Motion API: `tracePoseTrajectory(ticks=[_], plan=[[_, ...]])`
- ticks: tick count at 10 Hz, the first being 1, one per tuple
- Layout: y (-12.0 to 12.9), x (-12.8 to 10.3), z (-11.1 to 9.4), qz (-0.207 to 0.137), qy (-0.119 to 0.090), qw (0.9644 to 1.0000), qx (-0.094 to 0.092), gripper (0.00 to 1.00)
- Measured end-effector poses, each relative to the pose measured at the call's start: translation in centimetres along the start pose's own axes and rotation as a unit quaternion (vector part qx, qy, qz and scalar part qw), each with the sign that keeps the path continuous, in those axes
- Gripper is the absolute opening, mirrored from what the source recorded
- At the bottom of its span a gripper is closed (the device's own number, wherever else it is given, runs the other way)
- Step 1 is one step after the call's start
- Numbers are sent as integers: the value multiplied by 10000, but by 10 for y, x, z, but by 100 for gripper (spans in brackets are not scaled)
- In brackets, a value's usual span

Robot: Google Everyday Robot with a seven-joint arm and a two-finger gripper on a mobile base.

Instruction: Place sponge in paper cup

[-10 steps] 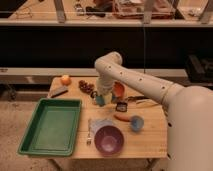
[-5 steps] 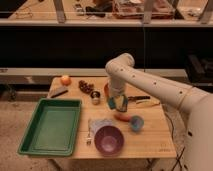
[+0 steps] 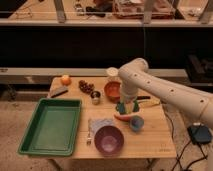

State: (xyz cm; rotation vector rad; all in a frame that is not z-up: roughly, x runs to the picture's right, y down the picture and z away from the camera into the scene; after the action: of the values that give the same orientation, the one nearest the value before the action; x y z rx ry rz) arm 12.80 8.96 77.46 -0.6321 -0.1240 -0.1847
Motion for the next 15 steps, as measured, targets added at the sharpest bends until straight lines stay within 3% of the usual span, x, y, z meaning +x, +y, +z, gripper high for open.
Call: tracePoseTrajectory(ticks=[2,6,15], plan=[[19,19,-3,299,6,9995,54,14],[33,34,-14,595,94,9981,132,14],[33,34,-14,600,92,9980,148,14]])
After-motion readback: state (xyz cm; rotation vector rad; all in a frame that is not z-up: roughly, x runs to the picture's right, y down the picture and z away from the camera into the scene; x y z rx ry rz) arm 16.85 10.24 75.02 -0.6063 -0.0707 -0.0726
